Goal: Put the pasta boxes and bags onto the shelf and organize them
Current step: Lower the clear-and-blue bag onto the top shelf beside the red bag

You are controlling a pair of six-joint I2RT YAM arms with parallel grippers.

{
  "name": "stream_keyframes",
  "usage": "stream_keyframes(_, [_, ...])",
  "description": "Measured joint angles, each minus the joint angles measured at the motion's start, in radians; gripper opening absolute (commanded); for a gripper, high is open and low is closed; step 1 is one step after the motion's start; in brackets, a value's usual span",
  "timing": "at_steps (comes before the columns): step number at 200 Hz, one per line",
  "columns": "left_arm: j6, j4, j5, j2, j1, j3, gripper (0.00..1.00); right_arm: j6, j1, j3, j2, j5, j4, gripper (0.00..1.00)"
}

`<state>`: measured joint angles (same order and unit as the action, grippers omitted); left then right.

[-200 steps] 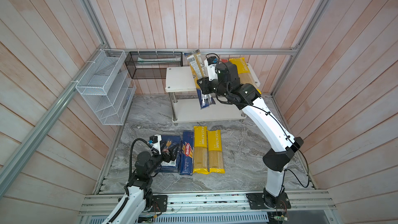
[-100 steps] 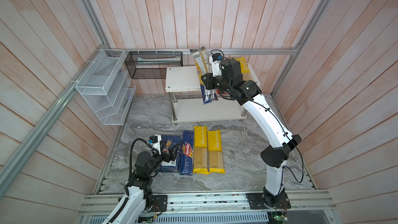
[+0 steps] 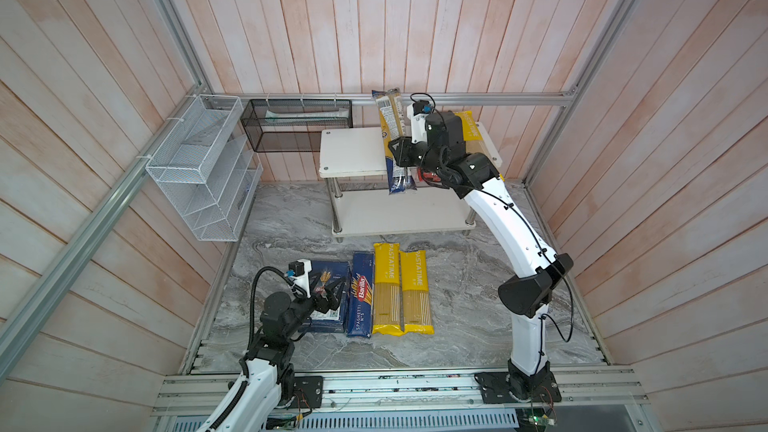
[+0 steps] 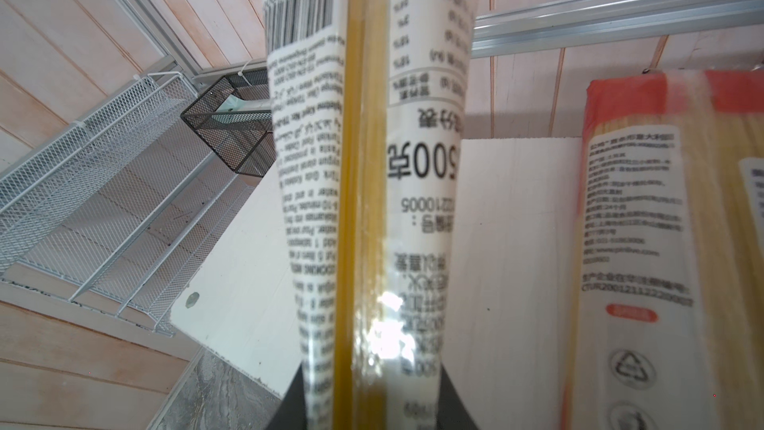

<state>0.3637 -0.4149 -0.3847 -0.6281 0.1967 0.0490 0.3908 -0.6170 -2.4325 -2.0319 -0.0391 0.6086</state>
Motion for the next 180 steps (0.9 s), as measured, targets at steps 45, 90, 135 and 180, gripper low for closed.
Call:
stream_keyframes(45, [0.000,0.000,0.000,0.000,0.000,0.000,1.00,0.036,0.037,-0.017,-0.015,-0.024,-0.026,0.00])
stream_keyframes(90, [0.000,0.000,0.000,0.000,0.000,0.000,1.00,0.068,0.044,-0.030,-0.034,-0.058,-0.050,0.00])
stream_keyframes(135, [0.000,0.000,0.000,0.000,0.000,0.000,1.00,0.116,0.060,-0.030,-0.042,-0.092,-0.068,0.12])
stream_keyframes(180, [0.000,0.000,0.000,0.000,0.000,0.000,1.00,0.140,0.064,-0.030,-0.048,-0.095,-0.085,0.19])
